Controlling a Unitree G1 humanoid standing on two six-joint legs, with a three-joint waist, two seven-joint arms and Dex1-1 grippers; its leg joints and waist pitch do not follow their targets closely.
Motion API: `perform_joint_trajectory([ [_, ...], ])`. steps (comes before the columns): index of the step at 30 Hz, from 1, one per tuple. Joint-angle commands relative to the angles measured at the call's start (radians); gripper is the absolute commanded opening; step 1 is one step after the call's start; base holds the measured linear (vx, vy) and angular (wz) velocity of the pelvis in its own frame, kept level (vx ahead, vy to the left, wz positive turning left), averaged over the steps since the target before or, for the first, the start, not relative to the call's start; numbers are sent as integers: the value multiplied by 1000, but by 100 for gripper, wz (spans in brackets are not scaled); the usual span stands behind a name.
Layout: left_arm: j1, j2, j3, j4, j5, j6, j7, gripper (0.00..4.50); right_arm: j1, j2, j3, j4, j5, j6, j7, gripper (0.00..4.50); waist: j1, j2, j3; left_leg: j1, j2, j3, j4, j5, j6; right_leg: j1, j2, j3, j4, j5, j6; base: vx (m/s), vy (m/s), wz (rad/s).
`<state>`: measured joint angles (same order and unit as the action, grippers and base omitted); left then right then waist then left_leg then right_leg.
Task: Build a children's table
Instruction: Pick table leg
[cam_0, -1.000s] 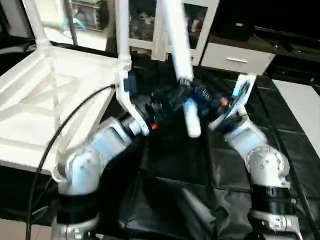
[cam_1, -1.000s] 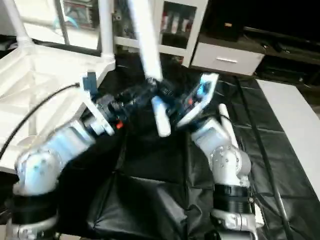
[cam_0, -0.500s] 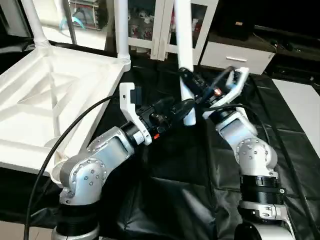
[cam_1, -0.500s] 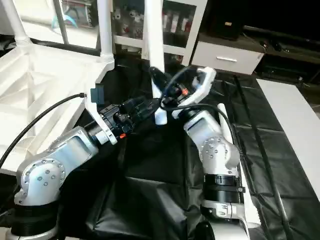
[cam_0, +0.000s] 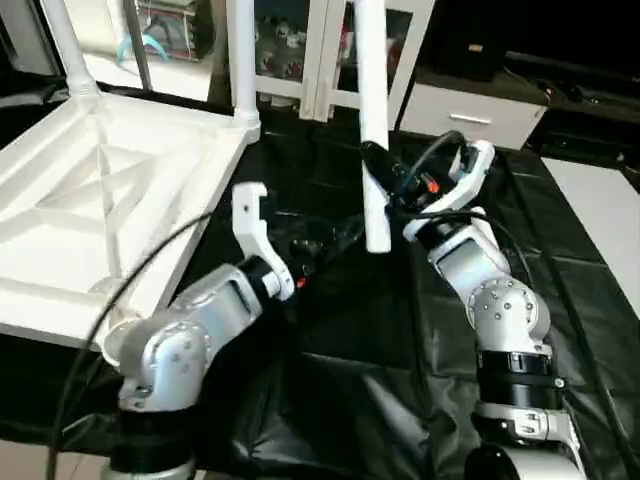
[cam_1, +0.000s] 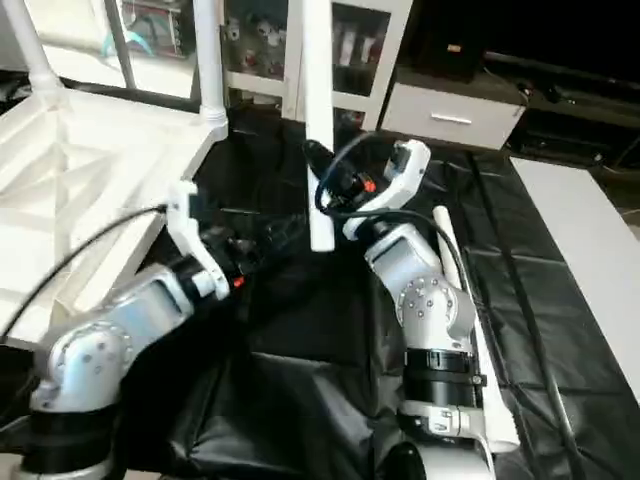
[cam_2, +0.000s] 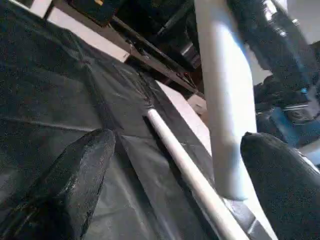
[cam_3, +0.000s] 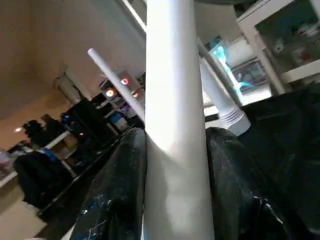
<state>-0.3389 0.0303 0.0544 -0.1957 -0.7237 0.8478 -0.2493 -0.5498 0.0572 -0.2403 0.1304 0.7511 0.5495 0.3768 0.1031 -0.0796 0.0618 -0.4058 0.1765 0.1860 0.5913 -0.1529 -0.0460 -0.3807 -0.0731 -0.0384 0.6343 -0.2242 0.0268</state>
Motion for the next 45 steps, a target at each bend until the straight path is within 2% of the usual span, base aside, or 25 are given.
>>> perform_joint_trajectory([
  [1, -25, -15, 1, 5, -28, 11, 3, 450, -15, -4, -5, -36, 23, 15, 5, 139, 0, 12, -70, 39, 51, -21, -79, -202, -97, 25, -60, 36, -74, -61, -92, 0, 0, 0],
  [3, -42, -73, 50, 24, -118, 29, 13, 450, -14, 3, 1, -41, 27, 19, 1, 139, 0, 12, -70, 38, 50, -19, -77, -188, -98, 25, -61, 37, -70, -36, -104, 0, 0, 0],
  [4, -42, -73, 50, 24, -118, 29, 13, 450, -14, 3, 1, -41, 27, 19, 1, 139, 2, 10, -70, 38, 49, -18, -75, -185, -97, 26, -62, 36, -72, -29, -116, 0, 0, 0],
  [7, -58, -105, 75, 42, -174, 52, 9, 450, -16, 1, 5, -38, 31, 21, -1, 139, 3, 5, -70, 36, 49, -18, -75, -183, -86, 29, -60, 36, -73, -30, -111, 0, 0, 0],
  [8, -69, -110, 76, 53, -189, 69, 1, 450, -21, 0, 5, -33, 31, 21, -1, 139, 4, 12, -70, 38, 48, -17, -75, -180, -86, 27, -60, 36, -72, -31, -107, 0, 0, 0],
  [10, -75, -109, 69, 61, -192, 78, -8, 450, -25, 0, 5, -28, 29, 21, -1, 139, 5, 10, -70, 37, 49, -19, -76, -184, -88, 28, -60, 36, -74, -37, -97, 0, 0, 0],
  [11, -77, -109, 68, 65, -194, 83, -10, 450, -26, 0, 5, -26, 29, 20, 0, 139, 4, 15, -71, 38, 49, -19, -76, -182, -93, 28, -59, 36, -73, -30, -94, 0, 0, 0],
  [13, -83, -91, 38, 83, -161, 100, -21, 450, -35, 1, 5, -23, 26, 17, -2, 139, 5, 19, -72, 39, 49, -20, -76, -179, -95, 28, -58, 36, -72, -16, -91, 0, 0, 0],
  [15, -87, -84, 31, 94, -147, 94, -19, 450, -41, 2, 4, -22, 29, 15, -3, 139, 5, 17, -71, 40, 49, -20, -77, -187, -98, 28, -58, 35, -73, -21, -87, 0, 0, 0],
  [16, -88, -82, 39, 103, -147, 83, -15, 450, -45, 3, 4, -20, 30, 12, -5, 139, 5, 23, -72, 40, 49, -21, -77, -189, -101, 28, -58, 36, -73, -21, -86, 0, 0, 0],
  [17, -88, -81, 44, 106, -152, 82, -15, 450, -47, 3, 4, -19, 30, 10, -6, 139, 4, 20, -73, 40, 49, -21, -76, -186, -104, 29, -58, 35, -72, -13, -86, 0, 0, 0],
  [18, -88, -80, 49, 107, -157, 82, -16, 450, -48, 3, 5, -18, 31, 9, -6, 139, 4, 20, -73, 40, 48, -21, -76, -183, -105, 30, -58, 35, -71, -8, -87, 0, 0, 0],
  [19, -86, -79, 58, 106, -167, 78, -20, 450, -50, 3, 3, -17, 33, 7, -9, 139, 4, 24, -73, 40, 49, -22, -77, -183, -108, 30, -58, 35, -69, 0, -91, 0, 0, 0],
  [21, -84, -79, 69, 106, -180, 77, -25, 450, -53, 4, 1, -15, 34, 5, -10, 139, 4, 22, -74, 40, 49, -21, -76, -181, -108, 31, -58, 35, -69, 12, -95, 0, 0, 0],
  [23, -81, -77, 72, 109, -182, 78, -30, 415, -54, 5, 0, -15, 34, 5, -11, 139, 3, 21, -74, 40, 48, -20, -75, -175, -103, 32, -57, 35, -68, 22, -100, 0, 0, 0],
  [25, -76, -66, 60, 121, -171, 89, -47, 415, -59, 8, 0, -16, 37, 8, -16, 139, 4, 22, -74, 41, 48, -19, -74, -171, -101, 31, -57, 35, -68, 20, -101, 0, 0, 0],
  [29, -67, -51, 32, 121, -166, 101, -74, 374, -68, 7, -3, -3, 37, 7, -17, 139, 3, 23, -74, 42, 48, -20, -75, -174, -103, 30, -56, 34, -67, 14, -94, 0, 0, 0],
  [31, -64, -51, 30, 117, -168, 98, -77, 368, -71, 7, -7, 2, 37, 5, -21, 139, 5, 21, -74, 43, 50, -20, -75, -178, -105, 31, -59, 34, -68, 4, -96, 0, 0, 0],
  [36, -59, -60, 65, 111, -217, 98, -89, 329, -92, 7, -27, 27, 50, 2, -29, 139, 2, 20, -73, 42, 49, -19, -77, -199, -110, 29, -59, 35, -69, -21, -105, 0, 0, 0],
  [41, -59, -22, 16, 117, -163, 102, -106, 290, -93, 4, -17, 25, 45, 5, -22, 139, 4, 23, -74, 43, 49, -20, -77, -185, -109, 28, -57, 34, -69, -8, -85, 0, 0, 0],
  [45, -68, -16, -9, 130, -140, 93, -123, 248, -89, 8, -8, 20, 40, 8, -19, 139, 4, 24, -75, 42, 48, -20, -76, -178, -114, 29, -57, 34, -67, 9, -89, 0, 0, 0],
])
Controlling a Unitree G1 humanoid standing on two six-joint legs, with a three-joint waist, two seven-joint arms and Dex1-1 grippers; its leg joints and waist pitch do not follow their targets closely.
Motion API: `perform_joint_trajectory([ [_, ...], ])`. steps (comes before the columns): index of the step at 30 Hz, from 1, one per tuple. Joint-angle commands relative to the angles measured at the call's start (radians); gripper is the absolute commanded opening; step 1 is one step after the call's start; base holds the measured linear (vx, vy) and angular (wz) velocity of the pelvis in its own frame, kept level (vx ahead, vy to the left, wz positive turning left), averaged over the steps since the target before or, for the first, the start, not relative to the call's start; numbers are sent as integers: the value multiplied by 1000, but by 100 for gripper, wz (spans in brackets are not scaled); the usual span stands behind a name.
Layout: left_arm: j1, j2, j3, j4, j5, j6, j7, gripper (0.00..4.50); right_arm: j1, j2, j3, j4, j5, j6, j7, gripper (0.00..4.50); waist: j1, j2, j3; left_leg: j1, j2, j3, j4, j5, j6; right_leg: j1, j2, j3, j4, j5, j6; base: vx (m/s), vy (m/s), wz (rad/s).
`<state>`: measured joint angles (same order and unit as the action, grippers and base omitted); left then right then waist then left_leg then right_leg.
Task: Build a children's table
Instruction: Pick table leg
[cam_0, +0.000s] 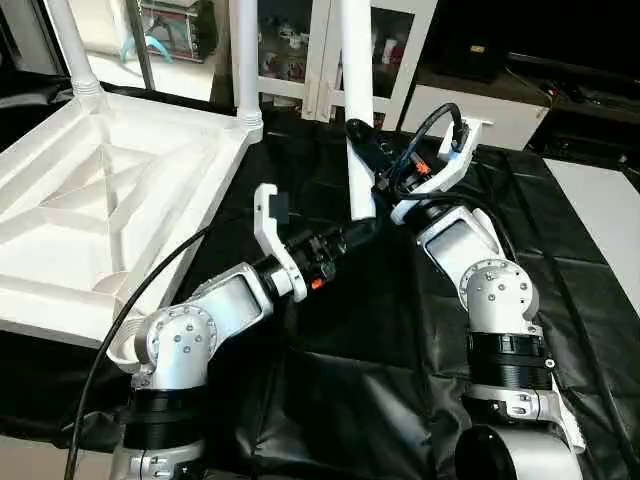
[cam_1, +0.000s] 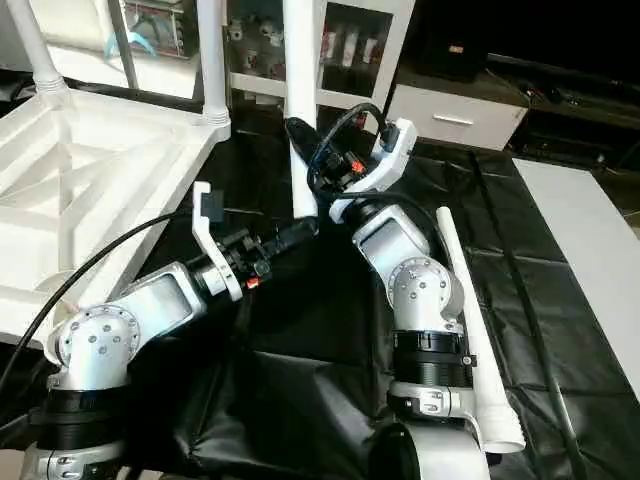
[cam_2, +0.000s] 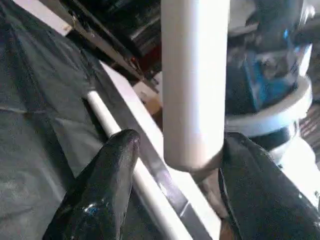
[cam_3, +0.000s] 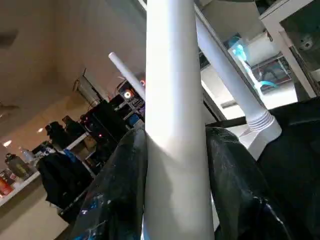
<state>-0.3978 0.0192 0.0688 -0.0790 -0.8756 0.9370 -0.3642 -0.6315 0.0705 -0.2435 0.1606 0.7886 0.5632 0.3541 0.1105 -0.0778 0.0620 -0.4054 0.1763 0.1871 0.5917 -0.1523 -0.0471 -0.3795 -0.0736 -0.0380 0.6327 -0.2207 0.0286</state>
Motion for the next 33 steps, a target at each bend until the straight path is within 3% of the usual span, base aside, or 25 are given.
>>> perform_joint_trajectory([
  [1, -16, -6, -22, 21, 17, -7, -12, 248, -7, -4, -4, -11, 3, -5, 4, 139, -3, 22, -76, 42, 48, -21, -77, -177, -113, 29, -57, 34, -65, 9, -92, 0, 0, 0],
  [4, -23, -9, -16, 29, 21, -23, -13, 209, -8, -4, -4, -8, 4, -6, 5, 139, -3, 22, -75, 42, 48, -20, -77, -183, -113, 29, -58, 34, -66, 3, -99, 0, 0, 0],
  [8, -44, -19, 11, 37, 14, -66, -21, 201, -12, -6, -4, -2, 6, -8, 8, 139, -2, 23, -75, 42, 49, -21, -77, -190, -113, 28, -58, 34, -66, -3, -104, 0, 0, 0],
  [9, -46, -21, 14, 37, 15, -73, -25, 170, -12, -6, -4, -1, 6, -9, 9, 139, -2, 22, -75, 42, 49, -20, -77, -191, -112, 29, -58, 34, -67, -5, -104, 0, 0, 0],
  [15, -42, -13, 10, 33, 22, -80, -41, 139, -11, -7, -1, 2, 3, -11, 12, 139, -2, 22, -76, 42, 49, -20, -76, -187, -109, 29, -59, 34, -65, -4, -106, 0, 0, 0],
  [24, -34, 0, -12, 32, 22, -62, -56, 137, 0, -8, 3, -13, 2, -11, 7, 139, -3, 31, -76, 43, 49, -21, -77, -195, -117, 28, -58, 33, -64, 6, -113, 0, 0, 0],
  [27, -32, 3, -12, 32, 23, -67, -58, 136, 3, -8, 4, -18, 3, -10, 6, 139, -3, 28, -77, 43, 49, -21, -77, -191, -116, 29, -58, 33, -63, 14, -115, 0, 0, 0],
  [28, -32, 6, -13, 31, 25, -69, -61, 136, 4, -8, 4, -19, 2, -9, 5, 195, -3, 29, -77, 43, 49, -21, -77, -192, -116, 29, -58, 33, -64, 12, -116, 0, 0, 0],
  [33, -40, 36, 5, 21, 34, -83, -65, 136, 11, -9, 1, -21, 19, 5, 16, 241, -3, 27, -77, 44, 49, -21, -77, -186, -112, 29, -58, 33, -63, 11, -111, 0, 0, 0],
])
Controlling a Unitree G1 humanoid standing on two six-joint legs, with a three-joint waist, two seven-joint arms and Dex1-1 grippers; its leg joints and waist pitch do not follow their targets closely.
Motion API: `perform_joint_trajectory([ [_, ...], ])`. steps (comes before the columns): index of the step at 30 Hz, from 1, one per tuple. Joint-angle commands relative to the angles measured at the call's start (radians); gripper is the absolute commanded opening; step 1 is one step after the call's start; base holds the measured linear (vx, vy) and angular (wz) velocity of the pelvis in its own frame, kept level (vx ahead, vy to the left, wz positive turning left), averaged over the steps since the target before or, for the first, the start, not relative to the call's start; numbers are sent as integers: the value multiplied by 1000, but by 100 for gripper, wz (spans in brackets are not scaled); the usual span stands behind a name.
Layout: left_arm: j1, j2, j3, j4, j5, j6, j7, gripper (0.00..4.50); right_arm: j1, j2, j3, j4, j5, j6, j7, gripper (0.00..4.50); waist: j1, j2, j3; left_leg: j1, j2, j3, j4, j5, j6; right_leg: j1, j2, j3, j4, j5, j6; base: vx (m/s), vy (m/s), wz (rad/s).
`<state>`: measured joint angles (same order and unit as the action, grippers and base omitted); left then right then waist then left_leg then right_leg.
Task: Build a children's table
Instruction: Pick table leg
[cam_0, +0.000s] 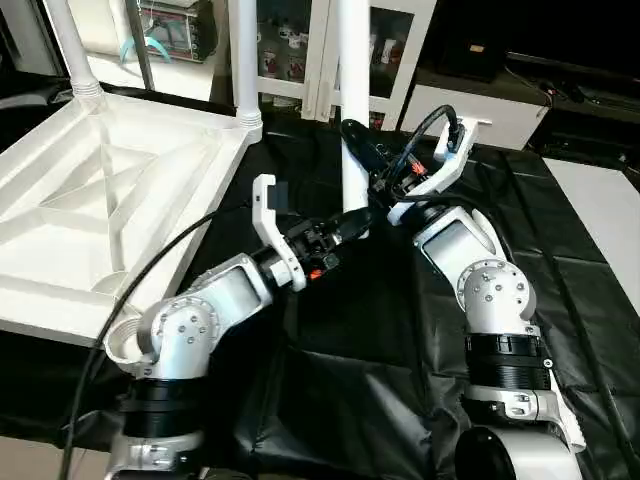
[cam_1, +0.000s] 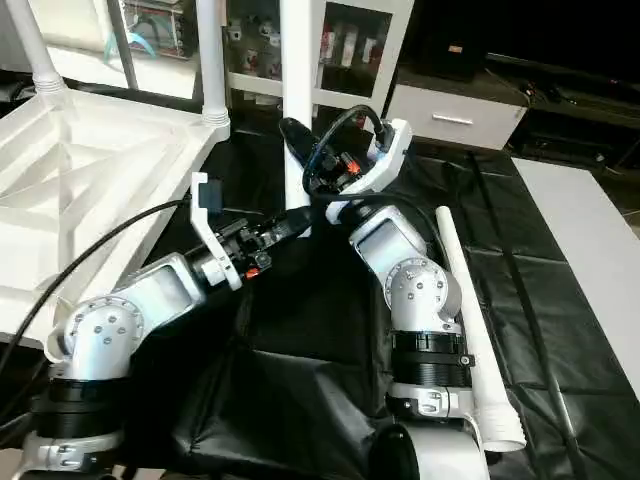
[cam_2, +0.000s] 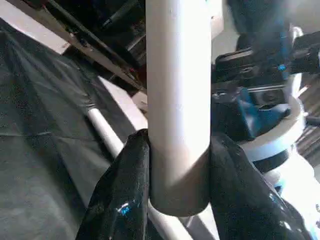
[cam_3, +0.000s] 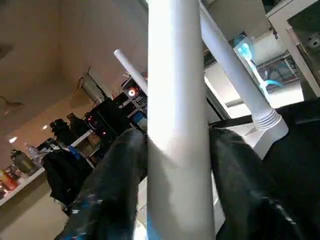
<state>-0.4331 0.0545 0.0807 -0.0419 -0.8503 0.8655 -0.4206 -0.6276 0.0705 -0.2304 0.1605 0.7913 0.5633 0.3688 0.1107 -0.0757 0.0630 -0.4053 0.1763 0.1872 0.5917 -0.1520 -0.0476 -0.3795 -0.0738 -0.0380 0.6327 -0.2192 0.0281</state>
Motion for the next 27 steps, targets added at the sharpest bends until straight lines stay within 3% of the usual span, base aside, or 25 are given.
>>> perform_joint_trajectory([
  [1, -7, 9, 1, -21, 7, -12, -10, 136, 9, -12, -13, -21, 16, 7, 3, 241, -2, 27, -78, 44, 49, -22, -77, -183, -113, 28, -57, 32, -61, 16, -112, 0, 0, 0],
  [9, 7, 68, 29, -52, -3, -1, -34, 136, 32, -48, -33, -21, 3, 6, -11, 316, -2, 30, -79, 46, 48, -22, -77, -195, -124, 28, -57, 31, -61, 12, -115, 0, 0, 0],
  [13, 19, 96, 25, -73, -7, 14, -47, 136, 58, -83, -42, -38, -13, 10, -14, 345, 1, 26, -77, 42, 47, -20, -77, -183, -118, 30, -58, 32, -61, 20, -118, 0, 0, 0],
  [19, 55, 304, -55, -117, 97, 37, -151, 136, 148, -250, 8, -160, -79, 21, 110, 396, 6, 24, -76, 45, 45, -20, -76, -173, -105, 32, -52, 33, -65, -12, -70, 0, 0, 0],
  [20, 58, 368, -65, -111, 137, 24, -176, 136, 165, -301, 25, -202, -86, 28, 157, 405, 3, 23, -74, 43, 44, -21, -76, -182, -104, 30, -56, 33, -64, -31, -81, 0, 0, 0],
  [21, 58, 368, -65, -111, 137, 24, -176, 136, 165, -301, 25, -202, -86, 28, 157, 415, 4, 22, -74, 42, 45, -22, -77, -185, -101, 33, -55, 33, -67, -46, -80, 0, 0, 0],
  [24, 53, 483, -78, -102, 208, -6, -215, 136, 183, -392, 69, -276, -120, 21, 236, 422, 3, 24, -70, 45, 47, -23, -78, -214, -97, 27, -56, 34, -71, -107, -94, 0, 0, 0],
  [26, 48, 535, -88, -97, 244, -26, -229, 136, 182, -433, 96, -298, -165, -12, 258, 422, 3, 26, -70, 48, 50, -23, -79, -239, -98, 22, -59, 34, -74, -150, -101, 0, 0, 0],
  [27, 44, 572, -102, -92, 275, -44, -241, 136, 168, -459, 122, -298, -222, -54, 260, 422, 2, 27, -69, 50, 49, -21, -79, -243, -102, 19, -59, 36, -72, -155, -112, 0, 0, 0],
])
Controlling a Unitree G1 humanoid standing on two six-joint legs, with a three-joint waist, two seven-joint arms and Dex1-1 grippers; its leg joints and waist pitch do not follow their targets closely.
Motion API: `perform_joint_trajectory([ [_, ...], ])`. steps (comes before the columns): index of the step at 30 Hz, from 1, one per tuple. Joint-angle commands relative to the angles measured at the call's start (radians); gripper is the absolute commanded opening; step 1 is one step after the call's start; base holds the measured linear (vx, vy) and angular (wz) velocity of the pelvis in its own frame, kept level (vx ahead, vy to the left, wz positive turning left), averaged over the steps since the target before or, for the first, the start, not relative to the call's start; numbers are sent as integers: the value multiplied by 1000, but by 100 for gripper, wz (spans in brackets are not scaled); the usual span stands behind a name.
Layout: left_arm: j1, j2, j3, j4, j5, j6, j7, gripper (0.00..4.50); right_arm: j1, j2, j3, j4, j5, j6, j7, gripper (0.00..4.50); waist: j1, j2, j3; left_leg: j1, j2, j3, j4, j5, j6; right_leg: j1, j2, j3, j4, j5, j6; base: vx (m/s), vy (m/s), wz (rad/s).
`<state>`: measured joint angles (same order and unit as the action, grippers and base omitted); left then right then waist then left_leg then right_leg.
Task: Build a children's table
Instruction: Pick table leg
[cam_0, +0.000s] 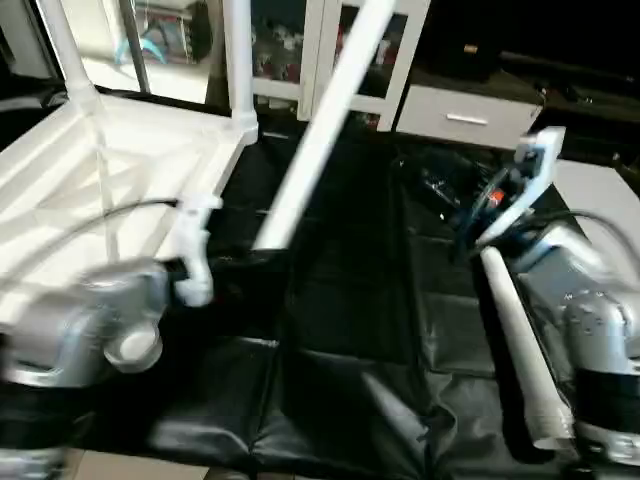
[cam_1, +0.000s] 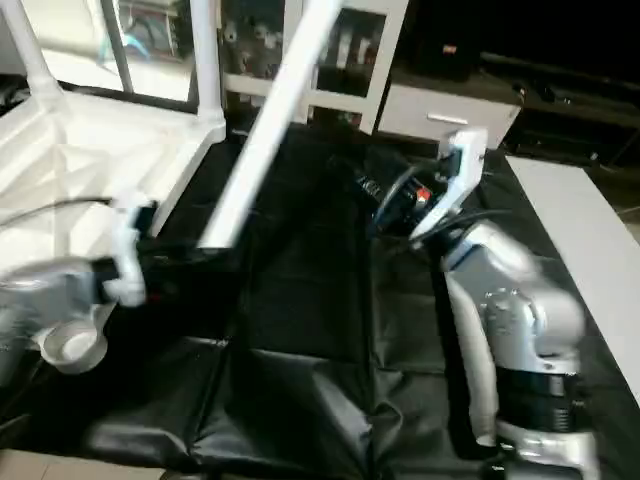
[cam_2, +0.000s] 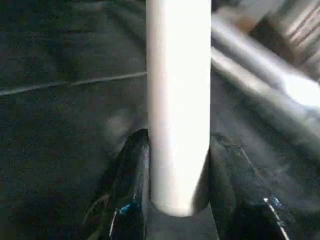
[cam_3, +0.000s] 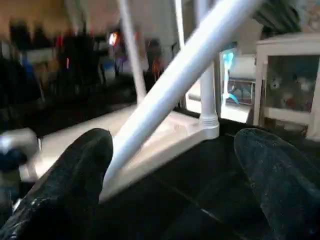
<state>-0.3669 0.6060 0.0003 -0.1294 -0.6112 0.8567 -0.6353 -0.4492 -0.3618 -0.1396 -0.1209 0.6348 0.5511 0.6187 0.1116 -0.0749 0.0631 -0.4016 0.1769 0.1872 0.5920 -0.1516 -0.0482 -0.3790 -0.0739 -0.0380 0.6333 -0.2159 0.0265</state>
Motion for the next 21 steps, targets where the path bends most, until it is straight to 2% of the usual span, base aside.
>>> perform_joint_trajectory([
  [1, -23, 27, -24, -4, 41, -39, -29, 136, -13, -31, 36, -17, -75, -50, 11, 422, 0, 25, -68, 47, 50, -21, -80, -249, -103, 17, -60, 35, -73, -163, -118, 0, 0, 0],
  [3, -30, 90, -47, 3, 93, -70, -46, 136, -46, -80, 100, 1, -222, -162, -3, 436, 2, 24, -69, 49, 50, -22, -79, -261, -113, 13, -60, 33, -73, -186, -129, 0, 0, 0],
  [4, -30, 90, -47, 3, 93, -70, -46, 135, -46, -80, 100, 1, -222, -162, -3, 444, -1, 24, -67, 47, 48, -20, -79, -267, -118, 12, -60, 35, -72, -197, -127, 0, 0, 0],
  [5, -31, 98, -52, 4, 102, -76, -51, 135, -55, -88, 116, 10, -258, -190, -11, 450, -1, 26, -66, 52, 49, -19, -79, -283, -117, 9, -61, 37, -73, -203, -134, 0, 0, 0],
  [6, -36, 130, -68, 9, 142, -99, -65, 135, -100, -126, 202, 64, -429, -312, -53, 450, 1, 22, -66, 52, 52, -20, -79, -285, -120, 7, -63, 35, -74, -210, -135, 0, 0, 0],
  [7, -38, 142, -75, 11, 159, -109, -70, 135, -120, -143, 244, 89, -505, -361, -71, 450, 1, 23, -67, 47, 52, -23, -78, -278, -130, 8, -64, 32, -72, -218, -132, 0, 0, 0],
  [8, -38, 148, -79, 13, 168, -116, -73, 135, -131, -154, 268, 103, -545, -386, -81, 450, -3, 22, -67, 45, 47, -19, -79, -271, -132, 13, -65, 36, -71, -226, -130, 0, 0, 0],
  [9, -38, 148, -79, 13, 168, -116, -73, 135, -131, -154, 268, 103, -545, -386, -81, 450, -3, 24, -66, 49, 48, -19, -77, -282, -131, 6, -64, 36, -72, -227, -133, 0, 0, 0],
  [10, -39, 150, -80, 13, 172, -118, -74, 135, -135, -158, 277, 108, -559, -394, -84, 450, -4, 22, -66, 48, 48, -19, -76, -292, -123, 10, -64, 38, -71, -218, -138, 0, 0, 0],
  [11, -41, 176, -100, 9, 197, -134, -90, 135, -179, -176, 341, 168, -684, -468, -153, 450, -4, 22, -67, 48, 48, -19, -76, -289, -118, 11, -62, 38, -70, -206, -140, 0, 0, 0],
  [12, -41, 176, -100, 9, 197, -134, -90, 135, -179, -176, 341, 168, -684, -468, -153, 450, -8, 21, -68, 44, 46, -20, -75, -271, -122, 11, -59, 35, -68, -194, -144, 0, 0, 0],
  [13, -41, 176, -100, 9, 197, -134, -90, 135, -179, -176, 341, 168, -684, -468, -153, 450, -7, 21, -68, 46, 46, -17, -73, -268, -115, 11, -60, 38, -67, -177, -150, 0, 0, 0],
  [14, -46, 193, -115, 5, 216, -148, -103, 135, -218, -192, 398, 224, -791, -537, -207, 450, -6, 20, -67, 46, 49, -19, -72, -264, -116, 8, -61, 36, -65, -172, -154, 0, 0, 0],
  [15, -46, 193, -115, 5, 216, -148, -103, 135, -218, -192, 398, 224, -791, -537, -207, 450, -11, 19, -68, 41, 44, -17, -72, -263, -115, 12, -56, 36, -64, -172, -155, 0, 0, 0],
  [16, -53, 211, -133, 4, 236, -168, -123, 135, -258, -208, 454, 282, -897, -602, -270, 450, -7, 17, -67, 45, 47, -16, -70, -262, -114, 9, -60, 38, -66, -176, -153, 0, 0, 0],
  [17, -53, 211, -133, 4, 236, -168, -123, 135, -258, -208, 454, 282, -897, -602, -270, 450, -10, 18, -68, 44, 46, -17, -69, -258, -117, 10, -58, 36, -62, -174, -155, 0, 0, 0],
  [18, -58, 224, -149, 2, 252, -184, -142, 135, -294, -216, 495, 339, -976, -653, -320, 450, -11, 14, -67, 46, 46, -13, -67, -265, -110, 9, -57, 39, -64, -173, -154, 0, 0, 0],
  [19, -62, 232, -163, -6, 261, -195, -159, 135, -329, -220, 529, 400, -1036, -693, -371, 450, -13, 15, -66, 41, 45, -15, -68, -264, -117, 8, -57, 37, -65, -192, -154, 0, 0, 0],
  [20, -63, 237, -173, -15, 264, -196, -172, 135, -359, -225, 558, 453, -1082, -719, -411, 450, -16, 13, -66, 45, 44, -12, -64, -281, -117, 6, -57, 40, -65, -204, -153, 0, 0, 0],
  [21, -63, 237, -173, -15, 264, -196, -172, 135, -359, -225, 558, 453, -1082, -719, -411, 450, -16, 15, -66, 45, 46, -14, -64, -283, -120, 5, -60, 39, -63, -208, -153, 0, 0, 0],
])
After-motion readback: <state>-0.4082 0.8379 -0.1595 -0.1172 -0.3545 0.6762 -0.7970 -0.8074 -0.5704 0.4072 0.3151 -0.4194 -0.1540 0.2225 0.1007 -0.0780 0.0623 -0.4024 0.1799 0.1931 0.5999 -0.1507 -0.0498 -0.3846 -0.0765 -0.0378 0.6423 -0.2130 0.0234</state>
